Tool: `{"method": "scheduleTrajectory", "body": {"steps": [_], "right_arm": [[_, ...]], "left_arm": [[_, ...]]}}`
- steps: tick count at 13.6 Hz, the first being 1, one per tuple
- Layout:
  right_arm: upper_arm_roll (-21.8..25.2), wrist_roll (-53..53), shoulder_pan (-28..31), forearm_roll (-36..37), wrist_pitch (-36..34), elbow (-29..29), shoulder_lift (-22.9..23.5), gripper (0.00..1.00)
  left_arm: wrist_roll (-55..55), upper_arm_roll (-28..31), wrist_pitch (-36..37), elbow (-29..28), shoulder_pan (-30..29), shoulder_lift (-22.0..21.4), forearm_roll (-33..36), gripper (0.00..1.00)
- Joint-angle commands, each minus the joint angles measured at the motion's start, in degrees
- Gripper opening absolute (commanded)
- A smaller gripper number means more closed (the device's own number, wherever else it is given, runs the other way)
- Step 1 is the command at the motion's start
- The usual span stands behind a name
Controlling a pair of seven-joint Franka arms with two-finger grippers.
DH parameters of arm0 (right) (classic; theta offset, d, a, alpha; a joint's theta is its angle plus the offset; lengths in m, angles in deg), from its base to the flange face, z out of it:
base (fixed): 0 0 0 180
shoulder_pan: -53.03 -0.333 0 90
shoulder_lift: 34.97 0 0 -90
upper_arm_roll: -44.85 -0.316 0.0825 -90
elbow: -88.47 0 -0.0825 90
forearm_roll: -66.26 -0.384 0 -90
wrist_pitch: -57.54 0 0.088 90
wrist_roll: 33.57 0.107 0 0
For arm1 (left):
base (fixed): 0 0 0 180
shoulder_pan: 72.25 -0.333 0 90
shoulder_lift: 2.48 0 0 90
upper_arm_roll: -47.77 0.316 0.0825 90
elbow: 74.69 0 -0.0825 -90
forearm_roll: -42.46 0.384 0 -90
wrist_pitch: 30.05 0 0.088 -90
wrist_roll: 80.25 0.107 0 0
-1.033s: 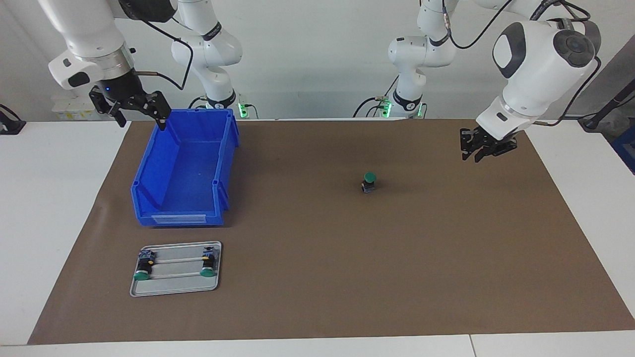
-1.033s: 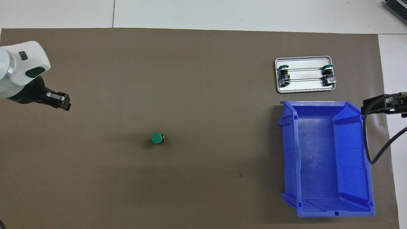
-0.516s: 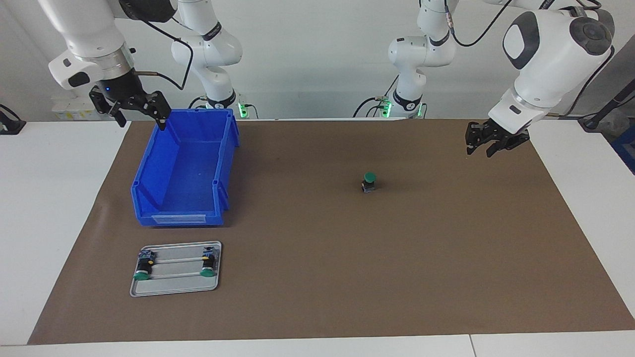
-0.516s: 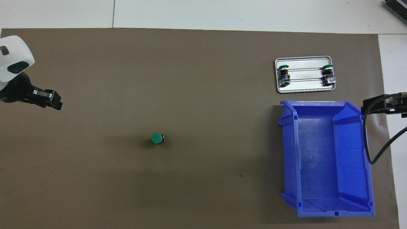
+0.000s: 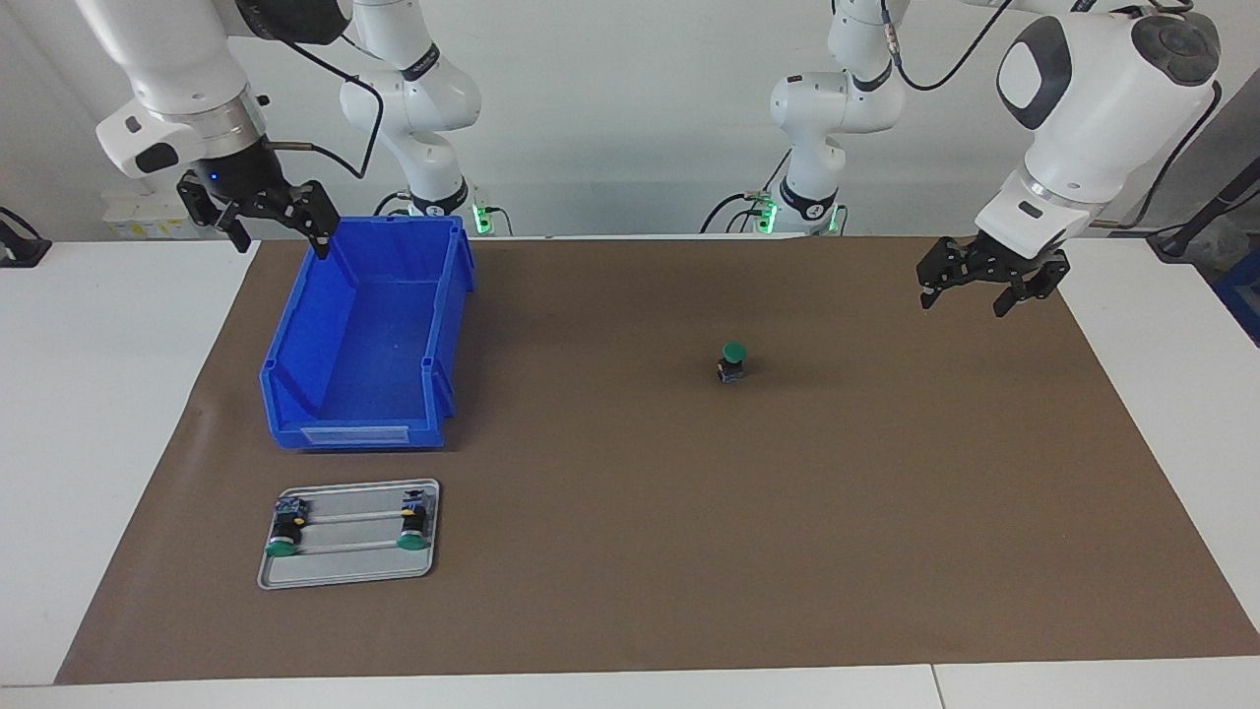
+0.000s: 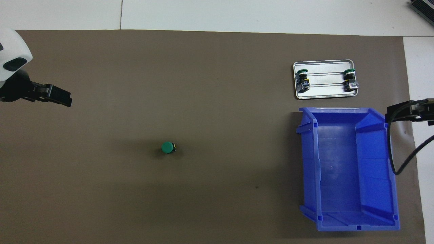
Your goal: Place and press button with both arms
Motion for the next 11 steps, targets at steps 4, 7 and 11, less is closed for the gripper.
{"method": "scheduleTrajectory", "body": {"steps": [4, 7, 11], "right_arm": [[-0.6, -1.6, 1.0, -0.3, 1.2, -2.0, -1.6, 1.00], [-0.6, -1.6, 1.0, -0.3, 1.2, -2.0, -1.6, 1.00], [-0.6, -1.6, 1.0, -0.3, 1.2, -2.4, -1.7, 1.00]], "left_arm": [[-0.4, -0.2, -0.5, -1.6, -0.3, -1.5, 1.1, 1.00], [-0.5, -0.1, -0.4, -1.8, -0.2, -1.5, 1.1, 1.00], [-0.7, 0.0, -0.7, -1.6, -0.2, -1.5, 1.3, 1.00]]}}
